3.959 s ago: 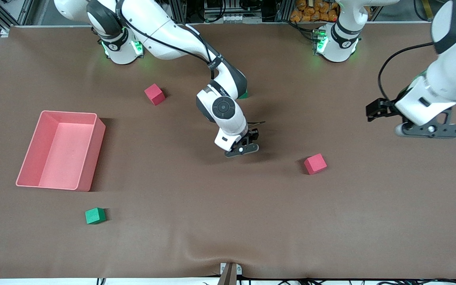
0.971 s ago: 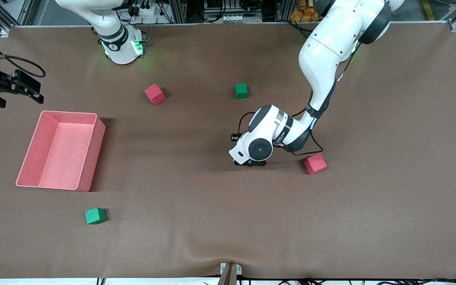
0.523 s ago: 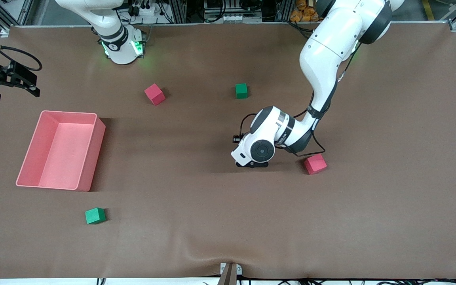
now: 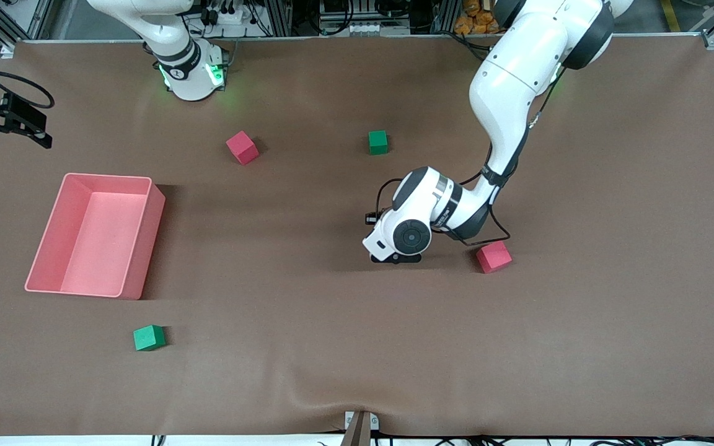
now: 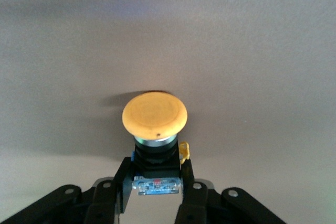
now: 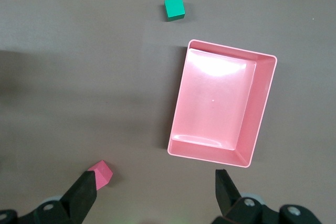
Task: Place and upright button with both arms
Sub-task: 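Lift the button and stand it upright on the table with the left gripper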
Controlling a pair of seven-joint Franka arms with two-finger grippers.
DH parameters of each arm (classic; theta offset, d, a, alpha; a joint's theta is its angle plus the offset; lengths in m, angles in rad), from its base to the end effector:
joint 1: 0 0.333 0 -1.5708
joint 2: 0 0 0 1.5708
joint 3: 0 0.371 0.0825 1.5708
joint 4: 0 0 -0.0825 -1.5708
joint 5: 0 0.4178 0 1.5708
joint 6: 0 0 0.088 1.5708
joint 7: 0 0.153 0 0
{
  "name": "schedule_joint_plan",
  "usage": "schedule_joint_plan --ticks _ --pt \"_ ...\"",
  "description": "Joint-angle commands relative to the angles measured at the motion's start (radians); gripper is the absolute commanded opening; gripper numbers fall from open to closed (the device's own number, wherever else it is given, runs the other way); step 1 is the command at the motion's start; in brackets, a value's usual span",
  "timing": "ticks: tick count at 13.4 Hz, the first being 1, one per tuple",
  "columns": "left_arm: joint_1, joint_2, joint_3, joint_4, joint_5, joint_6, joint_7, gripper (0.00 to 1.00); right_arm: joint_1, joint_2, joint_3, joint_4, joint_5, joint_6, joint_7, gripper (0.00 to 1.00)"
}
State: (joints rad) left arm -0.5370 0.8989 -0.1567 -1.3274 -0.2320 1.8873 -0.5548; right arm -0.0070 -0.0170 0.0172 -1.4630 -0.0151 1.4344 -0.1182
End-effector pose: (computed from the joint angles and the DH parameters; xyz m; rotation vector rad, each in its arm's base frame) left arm 0.5809 -0.4902 0.1483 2.9787 0.0140 -0.7037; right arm 0.5667 0.0034 0.6852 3.1207 0.1975 -0.0194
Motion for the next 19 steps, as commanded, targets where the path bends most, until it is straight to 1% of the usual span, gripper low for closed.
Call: schedule_joint_plan --ticks 1,3,4,5,6,7,8,10,12,13,15,17,19 --pt "0.002 -0.049 0.005 0.022 -0.018 -0.005 -0.083 0.00 -0.010 -0.031 0.013 -0.030 -0.011 0.001 -0.012 1.00" --pt "0.021 -0.131 0.009 0.020 -0.006 -0.005 -0.143 0.00 -0.013 -0.029 0.013 -0.028 -0.009 0.001 -0.012 1.00" --pt "0.025 -0.168 0.029 0.014 0.014 -0.004 -0.158 0.00 -0.015 -0.028 0.012 -0.028 -0.009 0.001 -0.012 1.00" --pt "0.012 -0.226 0.049 0.014 0.108 -0.005 -0.175 0.00 -0.015 -0.026 0.012 -0.028 -0.009 0.000 -0.012 1.00" --pt "0.012 -0.251 0.046 0.014 0.199 -0.005 -0.198 0.00 -0.013 -0.026 0.010 -0.028 -0.009 0.000 -0.012 1.00" --pt "0.014 -0.264 0.046 0.013 0.268 -0.005 -0.214 0.00 -0.013 -0.023 0.010 -0.028 -0.009 0.000 -0.014 1.00" --pt "0.021 -0.271 0.046 0.011 0.302 -0.004 -0.220 0.00 -0.016 -0.021 0.010 -0.026 -0.009 0.000 -0.012 1.00" --pt "0.022 -0.271 0.055 0.013 0.330 0.003 -0.246 0.00 -0.018 -0.020 0.010 -0.025 -0.009 0.001 -0.012 1.00" --pt "0.014 -0.262 0.057 0.013 0.406 0.082 -0.331 0.00 -0.015 -0.020 0.010 -0.025 -0.009 0.000 -0.014 1.00" --pt "0.005 -0.252 0.057 0.013 0.472 0.125 -0.399 0.00 -0.013 -0.020 0.012 -0.022 -0.011 0.003 -0.014 1.00" --pt "-0.050 -0.215 0.057 0.013 0.604 0.256 -0.552 0.00 -0.011 -0.021 0.013 -0.011 -0.005 0.004 -0.014 1.00" --pt "-0.089 -0.183 0.057 0.013 0.709 0.384 -0.701 0.00 -0.011 -0.020 0.012 -0.008 -0.002 0.014 -0.014 1.00" --pt "-0.133 -0.161 0.057 0.013 0.848 0.429 -0.817 0.00 -0.004 -0.017 0.017 -0.010 -0.002 0.049 -0.014 1.00"
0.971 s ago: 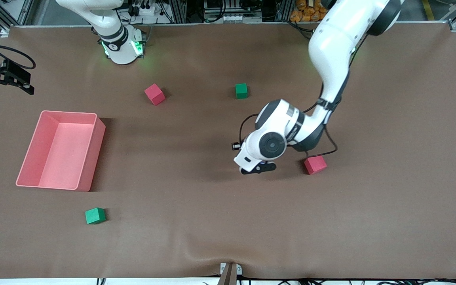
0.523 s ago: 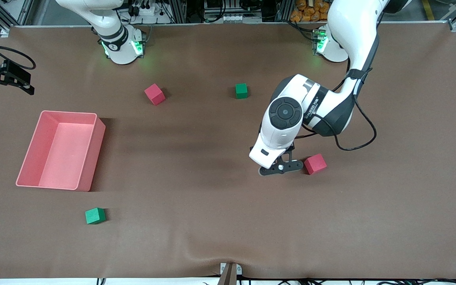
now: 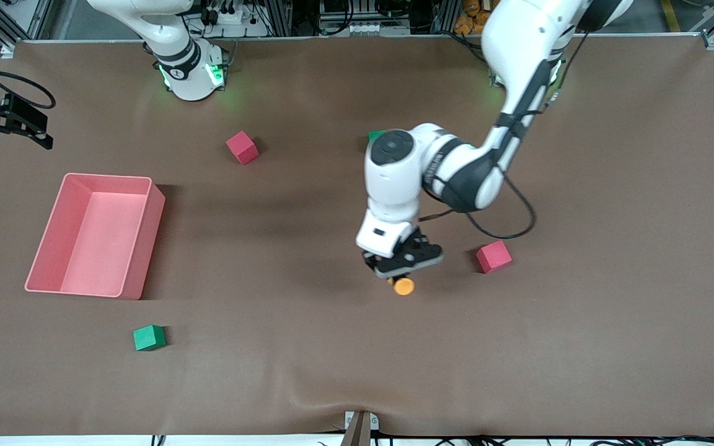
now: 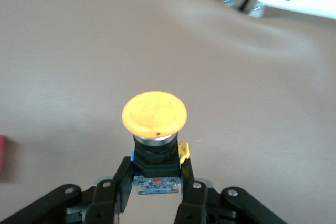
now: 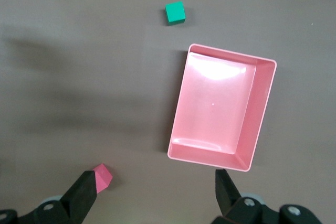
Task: Place and upright button with both arms
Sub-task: 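Lift the button and stand it upright on the table with the left gripper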
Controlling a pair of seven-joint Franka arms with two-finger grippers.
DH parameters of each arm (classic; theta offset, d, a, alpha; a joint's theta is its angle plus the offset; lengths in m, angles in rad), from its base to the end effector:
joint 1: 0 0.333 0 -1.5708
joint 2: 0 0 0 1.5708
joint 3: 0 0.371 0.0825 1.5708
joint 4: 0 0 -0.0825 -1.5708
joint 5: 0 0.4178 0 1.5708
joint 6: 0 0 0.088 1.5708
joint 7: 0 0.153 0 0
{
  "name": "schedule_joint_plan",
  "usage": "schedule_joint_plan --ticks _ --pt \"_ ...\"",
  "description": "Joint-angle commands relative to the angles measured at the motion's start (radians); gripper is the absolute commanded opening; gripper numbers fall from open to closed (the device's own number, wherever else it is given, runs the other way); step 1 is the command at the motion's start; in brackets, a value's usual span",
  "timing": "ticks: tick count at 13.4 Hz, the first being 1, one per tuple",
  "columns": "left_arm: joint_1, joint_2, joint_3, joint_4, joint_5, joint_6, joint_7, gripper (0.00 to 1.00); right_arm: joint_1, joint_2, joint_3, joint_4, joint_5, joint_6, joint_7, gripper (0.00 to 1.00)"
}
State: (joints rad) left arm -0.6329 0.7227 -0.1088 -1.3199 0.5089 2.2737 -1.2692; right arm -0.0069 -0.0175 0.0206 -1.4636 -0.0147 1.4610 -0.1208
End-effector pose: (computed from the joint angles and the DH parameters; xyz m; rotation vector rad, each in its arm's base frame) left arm 0.6538 -0.5299 0.3187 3.0357 0.4237 0.6618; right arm 0.5705 0.0056 0.6876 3.1189 0.2074 0.0220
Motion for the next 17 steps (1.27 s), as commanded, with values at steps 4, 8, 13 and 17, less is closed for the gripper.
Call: schedule_joint_plan --ticks 4,8,13,17 --pt "-0.158 0.080 0.030 0.010 0.448 0.058 -0.370 0.00 0.013 -0.018 0.013 -0.008 -0.004 0.021 -0.011 1.00" --pt "-0.243 0.121 0.041 0.008 0.650 0.069 -0.455 0.00 0.004 -0.018 0.009 -0.009 -0.005 0.015 -0.046 1.00" --pt "-0.350 0.240 0.083 0.011 0.917 0.061 -0.770 0.00 -0.007 -0.022 0.005 -0.012 -0.001 0.006 -0.049 1.00" --pt "-0.407 0.299 0.104 0.010 1.025 0.046 -0.940 0.00 -0.004 -0.018 0.010 -0.008 0.004 0.016 -0.051 1.00"
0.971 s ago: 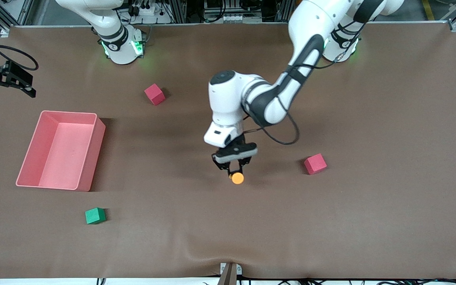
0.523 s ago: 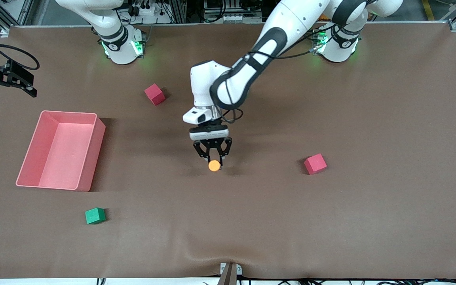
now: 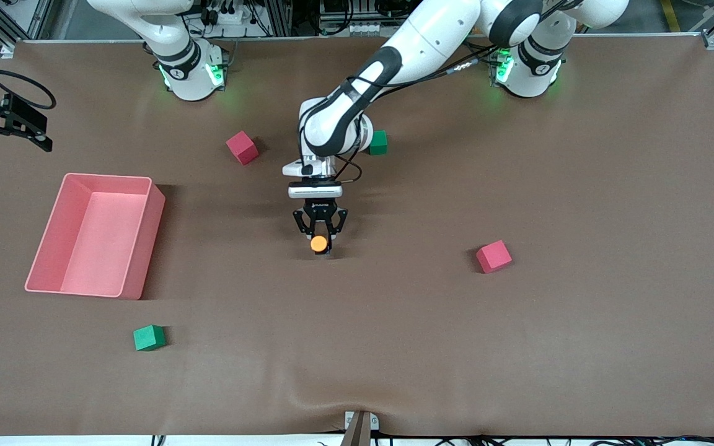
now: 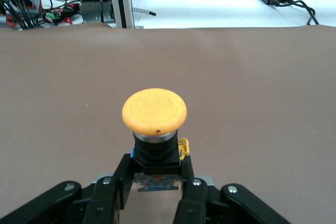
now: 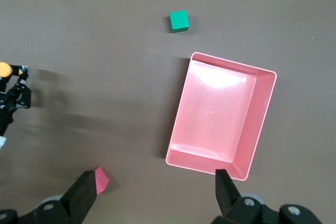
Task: Place and upright button with both arms
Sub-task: 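Lift the button and stand it upright on the table with the left gripper, then open the left gripper and raise it off the upright button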
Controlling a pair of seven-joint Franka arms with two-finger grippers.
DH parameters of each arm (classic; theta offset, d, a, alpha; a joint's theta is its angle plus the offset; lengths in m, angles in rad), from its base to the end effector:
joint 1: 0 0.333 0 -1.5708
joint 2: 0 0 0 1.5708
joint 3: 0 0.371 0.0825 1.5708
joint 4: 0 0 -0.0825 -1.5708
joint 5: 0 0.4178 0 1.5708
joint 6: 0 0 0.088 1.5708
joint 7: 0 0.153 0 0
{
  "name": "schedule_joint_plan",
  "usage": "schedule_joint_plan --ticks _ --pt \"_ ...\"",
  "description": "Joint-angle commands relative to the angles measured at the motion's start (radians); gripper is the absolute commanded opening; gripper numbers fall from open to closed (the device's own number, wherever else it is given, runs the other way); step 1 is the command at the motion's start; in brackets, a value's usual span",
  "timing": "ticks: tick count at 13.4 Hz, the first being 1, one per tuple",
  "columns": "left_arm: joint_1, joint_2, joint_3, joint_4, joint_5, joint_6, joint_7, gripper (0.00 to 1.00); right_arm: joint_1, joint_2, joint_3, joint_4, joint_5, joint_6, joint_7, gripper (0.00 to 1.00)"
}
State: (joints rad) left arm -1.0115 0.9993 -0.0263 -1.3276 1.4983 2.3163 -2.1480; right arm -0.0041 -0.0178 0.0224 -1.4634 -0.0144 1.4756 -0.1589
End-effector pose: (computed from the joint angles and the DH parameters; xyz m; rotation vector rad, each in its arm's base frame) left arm 0.4750 -0.6911 0.1183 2.7230 -0.0024 1.5296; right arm 0.5726 0.0083 0.6892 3.1125 0.2740 0.0451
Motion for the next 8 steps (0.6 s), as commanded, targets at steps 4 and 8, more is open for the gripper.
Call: schedule_joint_plan --ticks 4,8 --pt "-0.048 0.053 0.022 0.016 0.037 -0.026 -0.079 0.00 -0.011 -0.024 0.005 -0.008 0.022 -0.009 -0.022 1.00" --pt "-0.052 0.059 0.017 0.016 0.031 -0.038 -0.115 0.00 -0.013 -0.021 0.002 -0.008 0.039 -0.009 -0.019 1.00"
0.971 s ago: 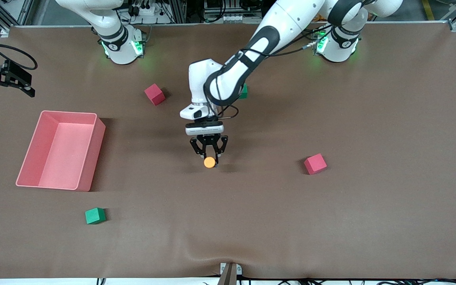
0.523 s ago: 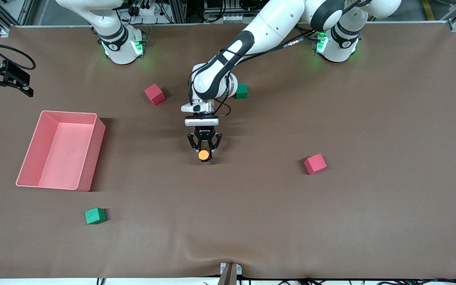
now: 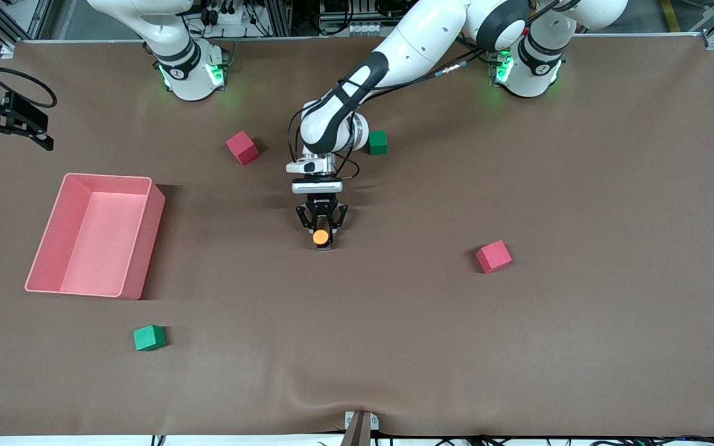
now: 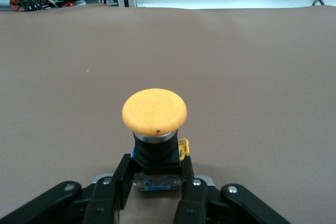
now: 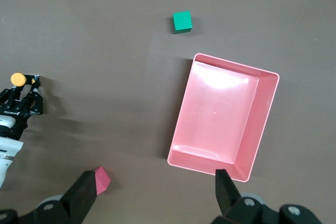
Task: Place and upright button with both arms
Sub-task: 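Open the left gripper and raise it off the upright button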
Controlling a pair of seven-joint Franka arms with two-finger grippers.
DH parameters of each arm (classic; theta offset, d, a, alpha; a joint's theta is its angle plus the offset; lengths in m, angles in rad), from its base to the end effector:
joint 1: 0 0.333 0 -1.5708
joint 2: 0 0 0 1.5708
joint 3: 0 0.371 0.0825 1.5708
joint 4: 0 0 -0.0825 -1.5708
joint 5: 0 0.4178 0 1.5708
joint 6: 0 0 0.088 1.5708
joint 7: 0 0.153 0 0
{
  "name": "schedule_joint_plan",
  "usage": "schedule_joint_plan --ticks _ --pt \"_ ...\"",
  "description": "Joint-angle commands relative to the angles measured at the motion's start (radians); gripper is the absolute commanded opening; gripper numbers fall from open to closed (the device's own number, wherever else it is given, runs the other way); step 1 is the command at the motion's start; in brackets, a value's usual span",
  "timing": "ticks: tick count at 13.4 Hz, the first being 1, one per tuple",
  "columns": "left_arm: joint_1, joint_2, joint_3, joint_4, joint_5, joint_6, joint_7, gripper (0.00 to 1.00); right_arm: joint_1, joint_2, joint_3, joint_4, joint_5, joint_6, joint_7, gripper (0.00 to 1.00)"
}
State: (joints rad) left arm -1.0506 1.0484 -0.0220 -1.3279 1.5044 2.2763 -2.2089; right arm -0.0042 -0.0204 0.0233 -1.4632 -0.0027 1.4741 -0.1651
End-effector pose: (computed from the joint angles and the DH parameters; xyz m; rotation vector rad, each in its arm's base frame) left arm 0.4492 -0.6929 0.0789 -2.7354 -0.0145 -1.5436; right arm 0.5714 0.0107 0.6906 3.1225 0.2879 0.0486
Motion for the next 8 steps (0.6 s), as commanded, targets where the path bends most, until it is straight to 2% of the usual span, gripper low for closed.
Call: schedule_joint_plan --ticks 1,2,5,8 --pt "-0.012 0.009 0.013 0.015 0.025 0.002 -0.054 0.41 -0.013 -0.018 0.000 -0.009 0.033 -0.009 -0.014 1.00" --pt "-0.015 0.010 0.016 0.013 0.030 -0.001 -0.052 0.99 -0.010 -0.016 -0.003 -0.009 0.032 -0.009 -0.016 1.00" --pt "-0.028 -0.010 -0.002 0.007 -0.012 -0.058 -0.049 1.00 -0.011 -0.015 -0.003 -0.009 0.033 -0.012 -0.014 1.00" --pt "-0.060 -0.031 -0.021 0.007 -0.142 -0.093 -0.037 1.00 -0.013 -0.015 -0.005 -0.011 0.033 -0.015 -0.016 1.00"
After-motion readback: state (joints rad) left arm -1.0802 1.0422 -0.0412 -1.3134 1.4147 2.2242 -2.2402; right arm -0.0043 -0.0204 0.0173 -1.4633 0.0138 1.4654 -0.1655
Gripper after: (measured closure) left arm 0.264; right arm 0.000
